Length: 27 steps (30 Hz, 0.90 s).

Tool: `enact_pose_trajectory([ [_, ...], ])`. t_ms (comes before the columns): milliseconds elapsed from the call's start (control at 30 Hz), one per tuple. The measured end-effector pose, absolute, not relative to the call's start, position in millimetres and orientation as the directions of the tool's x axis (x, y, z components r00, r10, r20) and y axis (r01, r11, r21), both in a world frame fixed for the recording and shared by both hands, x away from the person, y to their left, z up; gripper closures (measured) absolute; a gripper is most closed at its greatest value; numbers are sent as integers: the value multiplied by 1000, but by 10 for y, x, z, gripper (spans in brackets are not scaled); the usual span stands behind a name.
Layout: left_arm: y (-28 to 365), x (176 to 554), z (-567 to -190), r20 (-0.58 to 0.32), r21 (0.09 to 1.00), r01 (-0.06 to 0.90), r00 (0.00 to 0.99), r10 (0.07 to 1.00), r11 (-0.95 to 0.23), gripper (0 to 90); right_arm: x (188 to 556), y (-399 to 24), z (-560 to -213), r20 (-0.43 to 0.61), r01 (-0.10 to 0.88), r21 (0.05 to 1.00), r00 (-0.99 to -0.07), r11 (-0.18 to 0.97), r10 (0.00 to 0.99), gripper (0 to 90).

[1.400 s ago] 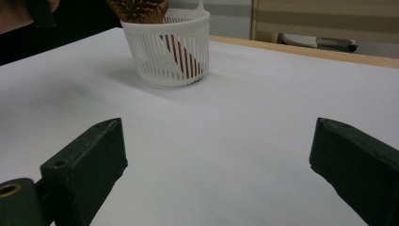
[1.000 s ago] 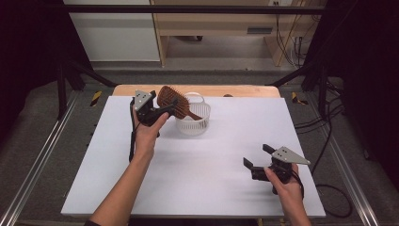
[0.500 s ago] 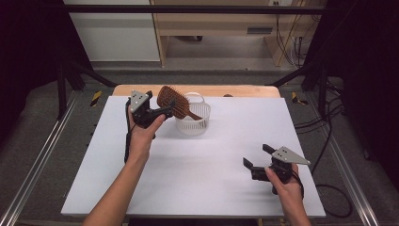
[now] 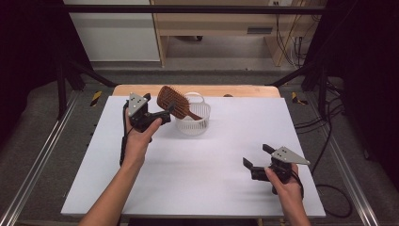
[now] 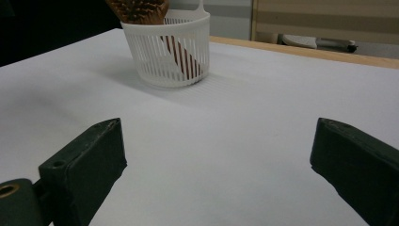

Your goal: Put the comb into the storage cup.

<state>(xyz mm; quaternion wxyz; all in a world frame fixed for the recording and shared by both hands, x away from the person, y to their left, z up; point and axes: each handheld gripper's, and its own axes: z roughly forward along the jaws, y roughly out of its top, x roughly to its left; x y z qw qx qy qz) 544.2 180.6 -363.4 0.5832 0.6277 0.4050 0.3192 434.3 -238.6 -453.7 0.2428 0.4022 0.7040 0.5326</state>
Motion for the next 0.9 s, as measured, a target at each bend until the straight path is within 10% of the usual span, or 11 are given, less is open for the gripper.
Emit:
enact_pose_trajectory([
  [900, 2345, 5110, -3528, -13, 993, 113, 448, 894, -42, 25, 4353, -2393, -4544, 106, 316, 945, -555, 91, 825, 40],
])
